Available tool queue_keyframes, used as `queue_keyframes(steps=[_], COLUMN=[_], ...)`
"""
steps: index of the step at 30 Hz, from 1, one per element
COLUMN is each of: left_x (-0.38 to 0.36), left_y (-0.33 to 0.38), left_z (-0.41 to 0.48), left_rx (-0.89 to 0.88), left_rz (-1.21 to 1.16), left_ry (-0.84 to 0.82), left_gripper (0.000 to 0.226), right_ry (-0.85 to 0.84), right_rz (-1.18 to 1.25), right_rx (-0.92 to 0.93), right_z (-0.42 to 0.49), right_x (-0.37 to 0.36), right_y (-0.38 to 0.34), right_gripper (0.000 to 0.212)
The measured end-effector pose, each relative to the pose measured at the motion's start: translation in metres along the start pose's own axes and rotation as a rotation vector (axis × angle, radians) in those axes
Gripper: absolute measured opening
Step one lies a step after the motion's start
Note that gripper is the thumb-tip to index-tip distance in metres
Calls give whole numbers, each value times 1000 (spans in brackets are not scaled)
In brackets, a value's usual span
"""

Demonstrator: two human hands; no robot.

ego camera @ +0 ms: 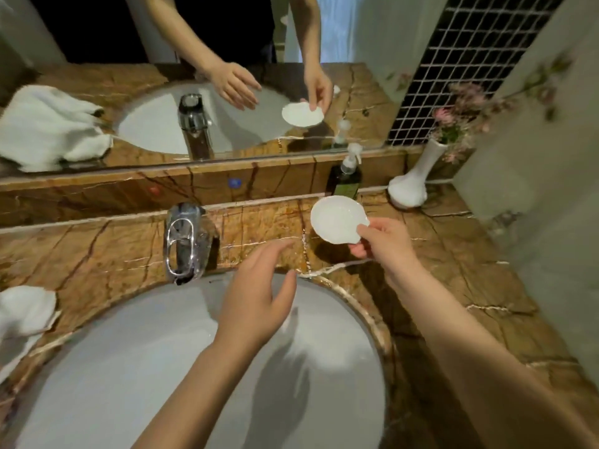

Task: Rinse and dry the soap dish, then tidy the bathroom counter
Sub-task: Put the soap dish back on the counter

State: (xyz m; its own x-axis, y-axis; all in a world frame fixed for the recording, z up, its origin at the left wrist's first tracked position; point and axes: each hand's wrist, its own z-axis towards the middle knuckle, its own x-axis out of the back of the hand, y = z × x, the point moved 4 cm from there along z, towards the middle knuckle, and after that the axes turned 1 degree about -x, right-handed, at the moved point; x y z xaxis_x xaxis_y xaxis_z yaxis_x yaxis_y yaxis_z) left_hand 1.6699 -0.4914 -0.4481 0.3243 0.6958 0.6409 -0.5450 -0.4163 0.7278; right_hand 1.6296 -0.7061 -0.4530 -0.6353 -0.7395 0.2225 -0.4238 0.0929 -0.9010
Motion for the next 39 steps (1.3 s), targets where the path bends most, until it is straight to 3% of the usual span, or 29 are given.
queue_keyframes(steps=[10, 28, 34, 39], left_x=[-33, -23, -28, -31], left_y=[-8, -14, -13, 5], left_z=[19, 2, -10, -13], left_rx=[41, 61, 17, -111], left_rz=[10, 51, 46, 117], left_ry=[39, 0, -50, -114], left_gripper=[37, 42, 44, 40], right_ry=[-47, 6, 0, 107], right_rz=[-75, -261, -185, -476], right_rx=[-16, 76, 44, 293], right_z=[49, 40, 31, -15], right_x=[-35, -45, -41, -18], right_y=[54, 59, 51, 36], right_gripper=[27, 26, 38, 37])
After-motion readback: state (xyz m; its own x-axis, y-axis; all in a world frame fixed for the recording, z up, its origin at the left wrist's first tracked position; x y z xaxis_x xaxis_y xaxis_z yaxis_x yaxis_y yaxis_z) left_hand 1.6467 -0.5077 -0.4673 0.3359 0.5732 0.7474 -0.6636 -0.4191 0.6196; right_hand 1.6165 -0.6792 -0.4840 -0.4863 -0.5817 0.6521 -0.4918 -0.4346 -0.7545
